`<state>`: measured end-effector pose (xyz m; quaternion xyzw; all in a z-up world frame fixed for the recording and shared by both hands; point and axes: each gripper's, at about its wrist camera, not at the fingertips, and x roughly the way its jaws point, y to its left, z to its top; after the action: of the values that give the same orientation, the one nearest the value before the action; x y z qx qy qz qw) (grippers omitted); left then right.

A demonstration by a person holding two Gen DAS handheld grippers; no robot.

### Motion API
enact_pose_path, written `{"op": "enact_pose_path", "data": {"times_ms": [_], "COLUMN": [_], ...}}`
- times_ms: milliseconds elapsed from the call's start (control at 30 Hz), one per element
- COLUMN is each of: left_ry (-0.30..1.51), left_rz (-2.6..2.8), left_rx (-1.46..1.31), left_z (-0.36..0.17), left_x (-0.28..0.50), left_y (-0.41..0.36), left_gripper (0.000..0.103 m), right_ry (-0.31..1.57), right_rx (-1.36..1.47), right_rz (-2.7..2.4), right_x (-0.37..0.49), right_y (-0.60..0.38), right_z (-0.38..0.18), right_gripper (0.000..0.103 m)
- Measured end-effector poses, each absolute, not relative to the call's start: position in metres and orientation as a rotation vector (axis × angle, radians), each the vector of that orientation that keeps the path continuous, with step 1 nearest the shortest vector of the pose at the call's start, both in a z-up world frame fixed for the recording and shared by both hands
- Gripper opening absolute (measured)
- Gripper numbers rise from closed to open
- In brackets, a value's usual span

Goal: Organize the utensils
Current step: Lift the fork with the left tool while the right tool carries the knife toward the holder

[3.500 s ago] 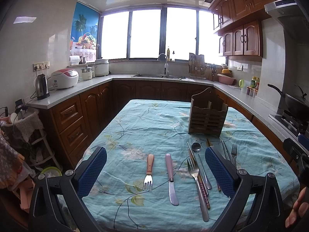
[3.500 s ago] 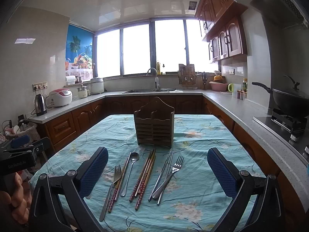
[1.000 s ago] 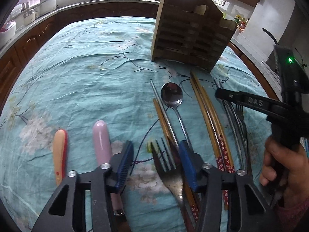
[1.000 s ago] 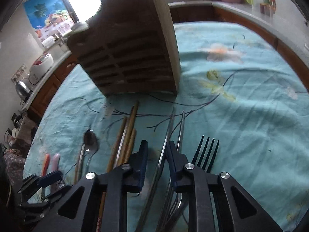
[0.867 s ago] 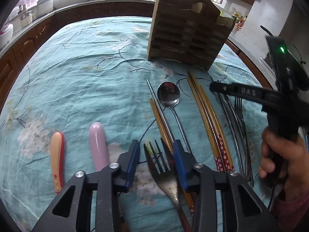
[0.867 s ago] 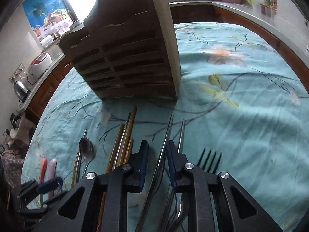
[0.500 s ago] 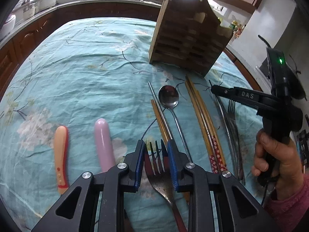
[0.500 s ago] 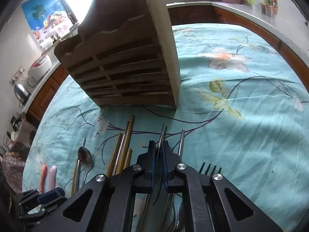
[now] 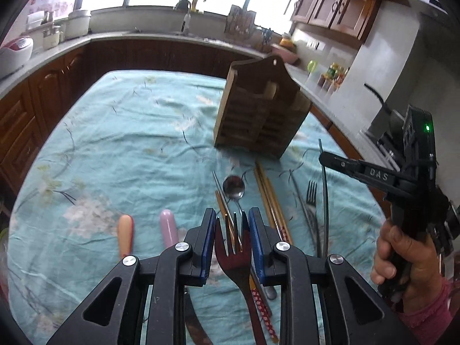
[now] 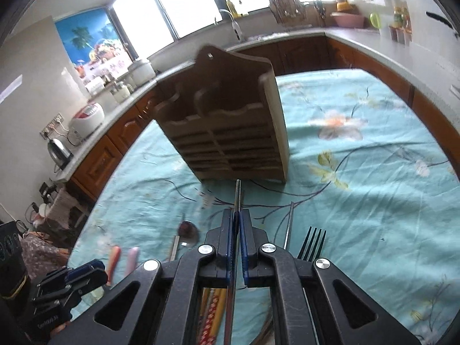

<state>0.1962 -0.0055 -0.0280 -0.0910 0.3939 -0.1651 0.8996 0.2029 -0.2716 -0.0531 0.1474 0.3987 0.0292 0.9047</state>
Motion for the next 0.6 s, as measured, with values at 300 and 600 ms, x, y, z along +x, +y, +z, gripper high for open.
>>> {"op": "enact_pose_path", "data": {"times_ms": [300,600], "left_ry": [0.748,0.724], "left_rz": [-0.341,-0.347], "left_rx": [-0.207,-0.221], "left_z": [0.000,0.011], "left_x": [0.162,0.149], "left_y": [0.011,0.019], "left_gripper": [0.021,0.021], "right_ry": [0.754,0.712], "right_rx": [0.306,0.303], "right_rz": [0.090,0.112], "right_x": [0.184,0.171], "right_y": [-0.247,-0.238], "right_z": [-0.028,-0.010], "right_gripper": [0.004,0.004]}}
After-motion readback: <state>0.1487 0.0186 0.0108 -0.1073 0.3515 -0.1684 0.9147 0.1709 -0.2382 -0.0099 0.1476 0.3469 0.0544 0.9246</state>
